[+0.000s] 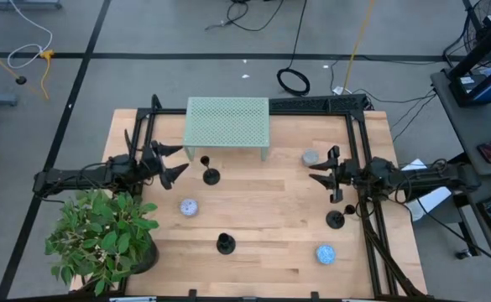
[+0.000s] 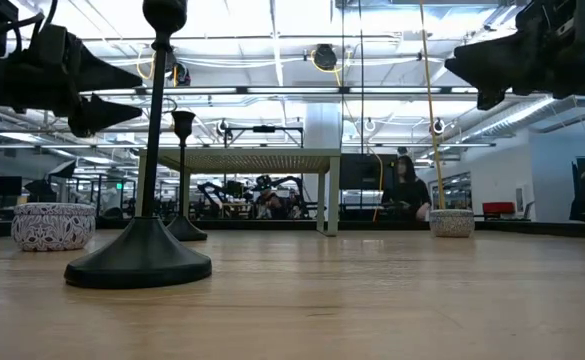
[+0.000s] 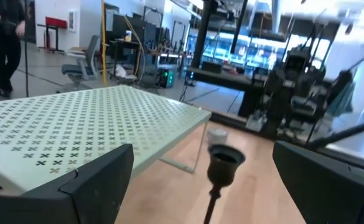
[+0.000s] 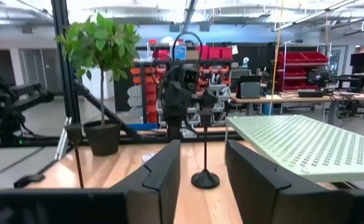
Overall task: Pick & Place candle stick holders
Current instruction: Put the top black candle holder on the shelf
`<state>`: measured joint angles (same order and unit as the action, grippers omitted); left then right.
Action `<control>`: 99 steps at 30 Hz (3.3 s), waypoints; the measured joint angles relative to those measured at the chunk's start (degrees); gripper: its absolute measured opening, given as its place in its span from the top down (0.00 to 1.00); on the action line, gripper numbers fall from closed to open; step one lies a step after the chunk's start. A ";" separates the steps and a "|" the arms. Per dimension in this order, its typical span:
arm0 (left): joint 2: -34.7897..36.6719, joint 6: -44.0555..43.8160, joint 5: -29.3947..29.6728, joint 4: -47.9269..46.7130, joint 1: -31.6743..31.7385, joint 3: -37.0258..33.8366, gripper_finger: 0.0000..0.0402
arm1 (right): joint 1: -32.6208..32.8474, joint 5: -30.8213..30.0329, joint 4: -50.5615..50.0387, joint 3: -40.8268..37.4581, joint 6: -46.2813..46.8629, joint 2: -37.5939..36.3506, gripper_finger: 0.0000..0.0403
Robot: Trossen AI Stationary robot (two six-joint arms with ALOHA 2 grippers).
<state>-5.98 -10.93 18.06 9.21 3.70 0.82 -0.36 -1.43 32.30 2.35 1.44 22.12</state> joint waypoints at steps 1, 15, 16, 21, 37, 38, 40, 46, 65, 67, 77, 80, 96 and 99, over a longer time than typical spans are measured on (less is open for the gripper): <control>0.00 -0.33 0.00 0.35 0.02 0.00 0.02 | 0.00 -0.01 -0.03 0.00 -0.49 0.39 0.68; 0.00 -0.91 0.30 -0.29 0.00 0.02 0.02 | 0.00 -0.01 -0.84 0.00 -0.61 4.23 0.68; 0.00 -1.29 -0.95 -0.10 0.02 0.02 0.02 | 0.00 -0.03 -0.82 0.00 -0.62 4.33 0.68; -0.61 -1.00 -12.38 0.17 -0.12 0.06 0.02 | -0.02 -1.63 -0.64 0.00 -0.99 4.41 0.67; -27.11 -0.27 -9.45 17.97 -7.70 0.13 0.02 | -0.04 -1.79 6.73 0.00 -5.17 7.17 0.64; -28.95 -0.85 -8.11 17.99 -8.14 0.13 0.02 | -0.04 -1.79 6.73 0.00 -4.61 7.33 0.64; -32.53 -1.75 -5.04 17.97 -8.92 0.12 0.02 | -0.04 -1.79 6.73 0.00 -3.61 7.62 0.64; -42.54 -2.91 1.97 25.67 -9.86 0.11 0.02 | -0.04 -1.79 6.73 0.00 -3.86 8.25 0.64; -69.91 -0.86 8.55 37.52 -7.44 10.08 0.36 | -0.02 -1.53 6.47 0.00 -3.63 8.57 0.64; -70.46 -1.88 8.57 37.14 -7.32 10.08 0.42 | -0.02 -1.53 6.46 0.00 -3.61 8.78 0.64; -70.60 -4.64 8.09 35.81 -7.32 10.08 0.82 | -0.02 -1.53 6.47 0.00 -3.34 10.09 0.64; -70.60 -4.35 7.93 35.87 -7.32 10.08 0.94 | -0.02 -1.51 6.45 0.00 -1.99 10.49 0.64; -69.63 -3.01 -4.94 52.46 -11.32 10.22 0.96 | -0.02 -1.68 5.61 -0.02 -0.53 12.65 0.64; -67.38 -0.57 -4.96 52.09 -11.34 11.47 0.97 | -0.02 -1.73 5.71 -0.02 -0.53 12.65 0.64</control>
<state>-73.36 -11.50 13.10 61.30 -7.64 12.29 -0.38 -3.16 38.01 2.33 0.91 34.76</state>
